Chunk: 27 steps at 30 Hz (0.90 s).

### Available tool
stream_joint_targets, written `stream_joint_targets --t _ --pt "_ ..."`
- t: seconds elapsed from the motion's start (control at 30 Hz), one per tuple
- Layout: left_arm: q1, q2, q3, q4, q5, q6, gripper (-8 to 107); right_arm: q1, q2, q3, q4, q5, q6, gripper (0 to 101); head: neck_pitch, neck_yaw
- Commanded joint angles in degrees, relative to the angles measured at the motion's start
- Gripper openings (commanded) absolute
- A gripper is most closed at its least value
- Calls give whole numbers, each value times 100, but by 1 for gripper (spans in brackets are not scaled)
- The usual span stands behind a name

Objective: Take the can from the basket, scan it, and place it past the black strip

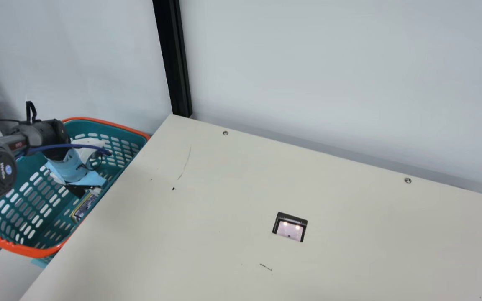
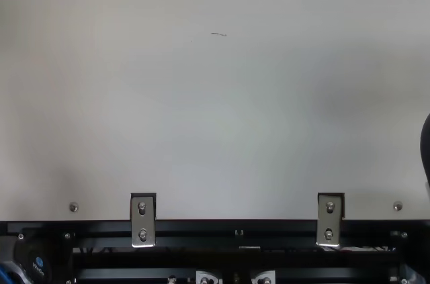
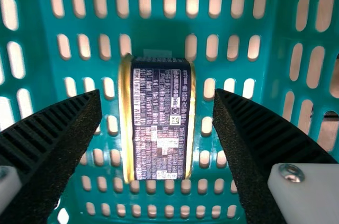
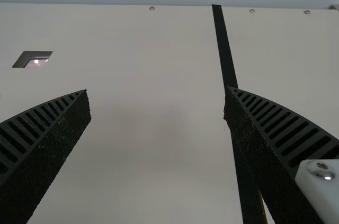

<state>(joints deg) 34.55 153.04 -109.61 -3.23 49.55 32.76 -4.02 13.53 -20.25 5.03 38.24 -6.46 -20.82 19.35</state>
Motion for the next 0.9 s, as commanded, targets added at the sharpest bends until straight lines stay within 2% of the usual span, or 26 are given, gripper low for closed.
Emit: stream_joint_targets --t 0.0,0.37,0.4,0.43,0.47,0.67,0.87 --pt "6 61 -5 18 -7 -16 90 0 0 0 0 0 0 101 -138 136" --pt "18 310 80 17 -226 -8 90 0 0 0 0 0 0 101 -138 136" --pt "23 321 81 16 -239 -15 76 0 0 0 0 0 0 101 -138 136" --pt "28 328 82 17 -256 -24 15 0 0 0 0 0 0 101 -138 136" --pt "35 332 79 9 -265 -29 10 0 0 0 0 0 0 101 -138 136" --pt "81 220 103 -165 -351 23 10 0 0 0 0 0 0 101 -138 136" --pt "126 -233 404 -467 -793 289 10 0 0 0 0 0 0 101 -138 136"
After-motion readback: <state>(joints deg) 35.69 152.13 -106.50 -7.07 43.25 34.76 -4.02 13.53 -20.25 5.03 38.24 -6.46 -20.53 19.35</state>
